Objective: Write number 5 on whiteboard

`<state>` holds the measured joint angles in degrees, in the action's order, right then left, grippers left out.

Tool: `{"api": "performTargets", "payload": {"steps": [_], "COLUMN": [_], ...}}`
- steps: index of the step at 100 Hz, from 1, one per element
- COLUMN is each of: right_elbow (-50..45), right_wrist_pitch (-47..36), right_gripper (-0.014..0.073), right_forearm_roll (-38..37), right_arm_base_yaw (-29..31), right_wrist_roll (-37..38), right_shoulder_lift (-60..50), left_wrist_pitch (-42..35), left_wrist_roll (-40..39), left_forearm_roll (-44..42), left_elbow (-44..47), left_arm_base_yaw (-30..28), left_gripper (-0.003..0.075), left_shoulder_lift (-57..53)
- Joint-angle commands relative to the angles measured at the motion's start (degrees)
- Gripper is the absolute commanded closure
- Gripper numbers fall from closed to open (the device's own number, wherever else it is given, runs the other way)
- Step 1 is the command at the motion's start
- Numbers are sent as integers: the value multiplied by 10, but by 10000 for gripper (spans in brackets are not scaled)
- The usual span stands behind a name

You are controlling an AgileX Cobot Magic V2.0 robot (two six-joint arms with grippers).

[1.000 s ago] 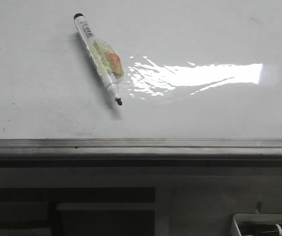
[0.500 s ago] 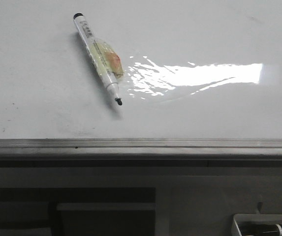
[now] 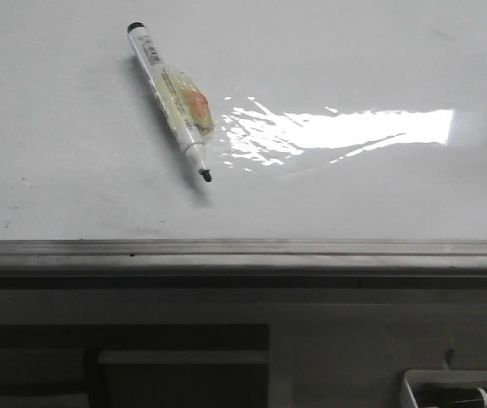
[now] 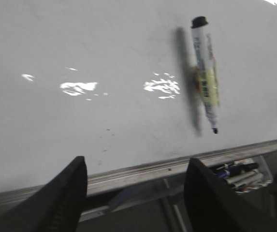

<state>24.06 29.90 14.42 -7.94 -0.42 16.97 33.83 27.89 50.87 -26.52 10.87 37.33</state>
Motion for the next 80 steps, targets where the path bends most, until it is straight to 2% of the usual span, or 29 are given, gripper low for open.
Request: {"api": "performTargets", "payload": {"steps": [1,15,25,42,51,80], "right_elbow": [21,21,21,21,21,21], "right_wrist_pitch": [-35,-36,-36,-37,-37,-37], "right_gripper": [246,246,246,246,246,246], "right_forearm_roll": [12,13,13,13,13,13], "right_arm_base_yaw": [1,1,1,1,1,1], "right_wrist_roll": [-9,-10,-10,-10,-10,-10], "right_shoulder_lift": [14,14,14,14,14,14], "left_wrist_pitch": [-35,-80,-116,-236,-265,-256], "left_wrist_roll": [46,82,93,93,93,93], "left_forearm_roll": [107,190,202,247,259,267], "left_elbow": [-22,-25,-38,-66,-83,-142], "left_arm_base_yaw": [34,105,158,240,262,285], "left_gripper": [351,363,363,363,364,366], "left_shoulder_lift": [39,105,146,214,247,345]}}
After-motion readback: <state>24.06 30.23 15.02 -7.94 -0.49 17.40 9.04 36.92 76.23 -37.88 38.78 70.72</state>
